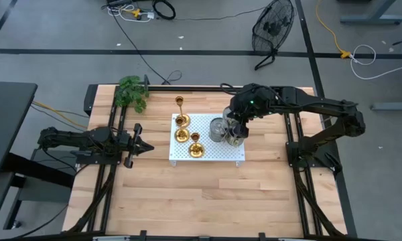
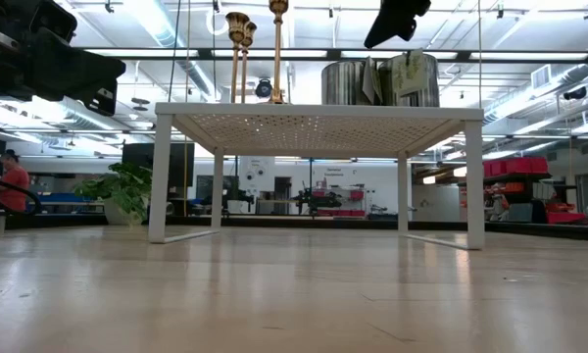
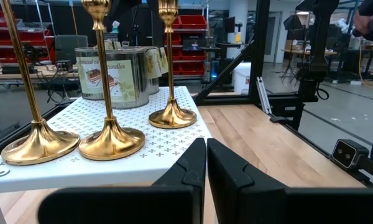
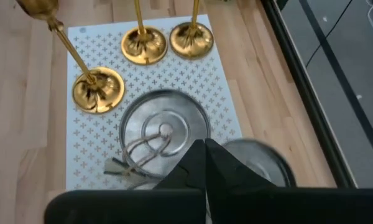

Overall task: Pick & Place candle stick holders
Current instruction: Adjust the bottom right metal lid scented candle on the shelf

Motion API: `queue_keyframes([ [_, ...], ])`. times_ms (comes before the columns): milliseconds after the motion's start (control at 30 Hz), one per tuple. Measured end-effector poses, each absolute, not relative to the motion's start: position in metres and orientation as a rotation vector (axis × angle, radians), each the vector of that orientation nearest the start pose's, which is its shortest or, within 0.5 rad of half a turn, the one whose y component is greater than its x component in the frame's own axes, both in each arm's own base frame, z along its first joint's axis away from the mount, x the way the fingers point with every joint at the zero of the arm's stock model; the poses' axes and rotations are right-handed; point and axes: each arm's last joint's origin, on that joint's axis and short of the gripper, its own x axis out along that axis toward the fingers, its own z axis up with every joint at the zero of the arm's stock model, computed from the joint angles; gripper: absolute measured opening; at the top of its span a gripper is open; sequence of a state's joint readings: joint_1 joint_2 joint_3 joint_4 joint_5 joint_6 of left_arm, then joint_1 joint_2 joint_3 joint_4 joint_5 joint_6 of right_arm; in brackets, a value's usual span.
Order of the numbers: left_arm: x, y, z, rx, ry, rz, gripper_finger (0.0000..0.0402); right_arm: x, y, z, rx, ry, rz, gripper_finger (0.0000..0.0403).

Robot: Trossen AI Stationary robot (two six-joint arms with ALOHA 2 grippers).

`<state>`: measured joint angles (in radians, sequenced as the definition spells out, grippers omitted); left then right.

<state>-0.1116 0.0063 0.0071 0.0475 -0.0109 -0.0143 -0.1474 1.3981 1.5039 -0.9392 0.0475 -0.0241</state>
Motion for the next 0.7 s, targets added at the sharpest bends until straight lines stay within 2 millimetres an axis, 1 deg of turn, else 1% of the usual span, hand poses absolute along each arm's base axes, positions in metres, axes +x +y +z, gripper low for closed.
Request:
queue_keyframes([
  [133,0.097,-0.011,0.17,-0.017,-0.047,-0.101,0.0019,0.267,-0.041,0.377,0.04,0.872,-0.18,0.0],
  [333,0.097,-0.011,0.17,-0.018,-0.047,-0.101,0.0019,0.246,-0.038,0.383,0.045,0.927,-0.179,0.0],
  [500,0.097,-0.011,0.17,-0.018,-0.048,-0.101,0.0019,0.233,-0.038,0.378,0.075,1.046,-0.192,0.0],
  [700,0.097,-0.011,0.17,-0.017,-0.048,-0.101,0.0019,0.226,-0.037,0.373,0.081,1.14,-0.189,0.0],
])
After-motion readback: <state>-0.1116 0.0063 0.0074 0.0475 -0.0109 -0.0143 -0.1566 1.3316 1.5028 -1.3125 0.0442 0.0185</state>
